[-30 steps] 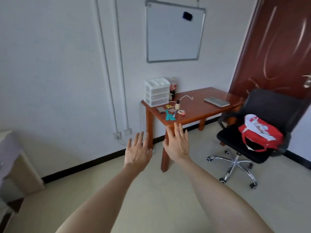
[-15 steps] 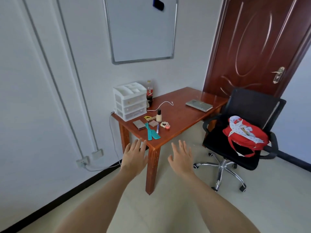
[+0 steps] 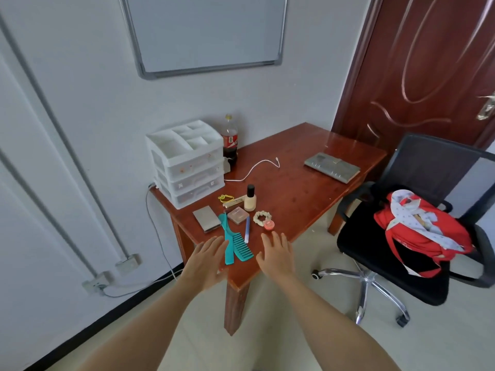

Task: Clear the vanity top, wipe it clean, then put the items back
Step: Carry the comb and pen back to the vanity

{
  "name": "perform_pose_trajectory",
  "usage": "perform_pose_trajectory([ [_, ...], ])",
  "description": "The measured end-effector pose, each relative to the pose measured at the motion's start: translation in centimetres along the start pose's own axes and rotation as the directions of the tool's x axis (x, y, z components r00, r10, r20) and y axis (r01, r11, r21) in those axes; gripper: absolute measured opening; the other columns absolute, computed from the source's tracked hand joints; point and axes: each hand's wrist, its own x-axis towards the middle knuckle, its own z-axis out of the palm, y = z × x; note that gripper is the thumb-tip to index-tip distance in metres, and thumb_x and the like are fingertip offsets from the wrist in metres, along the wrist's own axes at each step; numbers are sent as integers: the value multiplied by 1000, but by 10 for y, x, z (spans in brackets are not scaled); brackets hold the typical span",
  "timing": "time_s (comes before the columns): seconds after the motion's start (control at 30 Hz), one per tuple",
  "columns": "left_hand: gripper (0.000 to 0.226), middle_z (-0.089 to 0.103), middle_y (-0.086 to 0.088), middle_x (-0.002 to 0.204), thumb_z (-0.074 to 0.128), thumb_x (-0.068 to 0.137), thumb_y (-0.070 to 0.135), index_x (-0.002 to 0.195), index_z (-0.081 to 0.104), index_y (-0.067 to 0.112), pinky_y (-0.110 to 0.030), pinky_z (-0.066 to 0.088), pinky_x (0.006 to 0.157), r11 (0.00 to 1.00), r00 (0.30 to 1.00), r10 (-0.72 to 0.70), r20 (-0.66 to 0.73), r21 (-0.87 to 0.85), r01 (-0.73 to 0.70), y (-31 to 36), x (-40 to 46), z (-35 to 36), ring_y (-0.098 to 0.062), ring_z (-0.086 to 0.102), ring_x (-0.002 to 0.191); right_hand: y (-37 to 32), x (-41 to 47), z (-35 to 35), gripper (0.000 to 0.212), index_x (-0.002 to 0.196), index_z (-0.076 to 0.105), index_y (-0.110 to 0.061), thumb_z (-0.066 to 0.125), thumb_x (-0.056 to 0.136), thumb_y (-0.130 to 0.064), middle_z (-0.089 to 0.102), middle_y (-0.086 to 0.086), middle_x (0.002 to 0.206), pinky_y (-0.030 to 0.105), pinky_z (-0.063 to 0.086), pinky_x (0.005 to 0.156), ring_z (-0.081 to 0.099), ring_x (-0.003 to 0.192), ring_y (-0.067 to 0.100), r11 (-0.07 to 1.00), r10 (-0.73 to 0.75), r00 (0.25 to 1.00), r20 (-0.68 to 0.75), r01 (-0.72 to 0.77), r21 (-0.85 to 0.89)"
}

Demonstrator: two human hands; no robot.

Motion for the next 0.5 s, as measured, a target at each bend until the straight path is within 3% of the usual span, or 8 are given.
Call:
perform_pose_trajectory([
  [0.23,95,16,3,155,63,74,59,147,13,26,-40,12,115,994,966,88,241,-90,-68,-28,76,32,-19,13,142,7,98,23,59,143,27,-19,41,93,-47,20,9,154,47,15,113,9,141,35,1000,-19,992,128,18,6],
  [0.37,94,17,1,155,67,74,50,147,13,25,-42,12,116,989,933,136,334,-99,-108,-45,105,53,-21,12,142,11,126,40,73,146,18,-19,44,89,-56,14,12,155,48,14,113,4,142,38,999,35,984,175,-34,-8],
  [0.5,87,13,-1,156,67,81,29,147,12,24,-42,11,116,987,910,160,382,-67,-145,-57,130,63,-23,8,143,10,143,54,80,147,14,-22,45,85,-60,9,13,156,51,13,112,1,141,39,997,79,975,207,-75,-27],
])
